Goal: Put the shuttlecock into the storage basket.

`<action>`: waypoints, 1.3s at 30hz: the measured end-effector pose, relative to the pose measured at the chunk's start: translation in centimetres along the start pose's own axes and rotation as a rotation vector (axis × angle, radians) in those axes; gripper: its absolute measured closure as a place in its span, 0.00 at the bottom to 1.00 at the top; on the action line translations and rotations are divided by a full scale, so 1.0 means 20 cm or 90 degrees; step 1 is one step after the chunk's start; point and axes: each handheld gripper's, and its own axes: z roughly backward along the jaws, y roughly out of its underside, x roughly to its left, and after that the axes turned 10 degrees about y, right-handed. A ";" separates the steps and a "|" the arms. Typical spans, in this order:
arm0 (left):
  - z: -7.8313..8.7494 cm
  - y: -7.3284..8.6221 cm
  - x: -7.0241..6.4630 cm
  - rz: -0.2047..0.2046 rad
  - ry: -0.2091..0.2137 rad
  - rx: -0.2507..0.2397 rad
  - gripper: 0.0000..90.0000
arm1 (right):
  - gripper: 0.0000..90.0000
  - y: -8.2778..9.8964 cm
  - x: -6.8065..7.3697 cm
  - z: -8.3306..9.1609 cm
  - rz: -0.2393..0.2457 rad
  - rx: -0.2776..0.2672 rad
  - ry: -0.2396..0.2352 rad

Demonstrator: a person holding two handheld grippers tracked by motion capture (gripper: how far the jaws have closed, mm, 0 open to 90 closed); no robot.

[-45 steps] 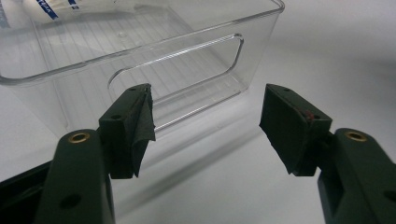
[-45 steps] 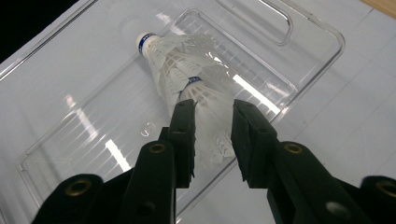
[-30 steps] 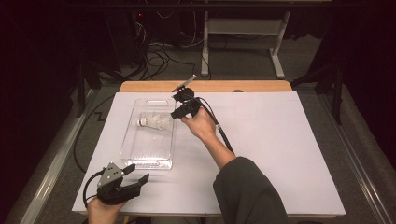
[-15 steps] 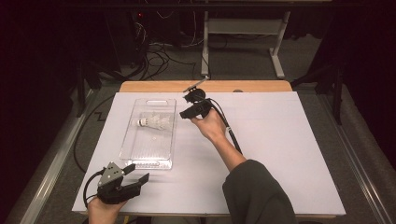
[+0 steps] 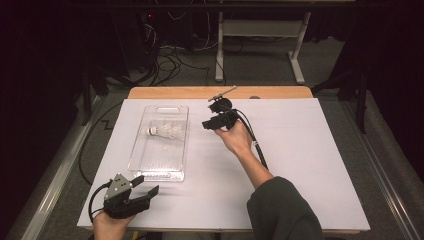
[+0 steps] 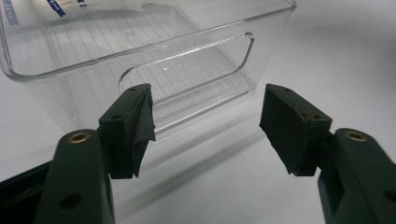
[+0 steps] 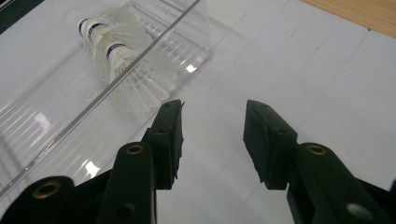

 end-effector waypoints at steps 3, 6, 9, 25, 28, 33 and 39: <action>0.00 0.00 0.00 0.001 -0.001 -0.002 0.40 | 0.64 0.02 -0.02 0.01 -0.003 -0.004 0.001; 0.00 0.00 0.00 0.002 -0.001 -0.001 0.40 | 0.64 0.04 -0.04 0.02 -0.004 -0.007 0.004; 0.00 0.00 0.00 0.009 -0.004 -0.002 0.40 | 0.63 0.07 -0.06 0.03 -0.009 -0.012 0.008; 0.00 -0.01 0.01 -0.004 0.000 -0.004 0.40 | 0.62 0.17 -0.15 0.07 -0.028 -0.018 0.015; 0.00 -0.01 0.00 0.002 -0.002 -0.006 0.40 | 0.62 0.19 -0.16 0.08 -0.032 -0.017 0.014; 0.00 -0.01 0.00 0.002 -0.003 -0.006 0.40 | 0.62 0.20 -0.18 0.09 -0.035 -0.023 0.015; -0.01 -0.01 0.00 0.002 -0.003 -0.006 0.40 | 0.61 0.24 -0.20 0.11 -0.043 -0.023 0.007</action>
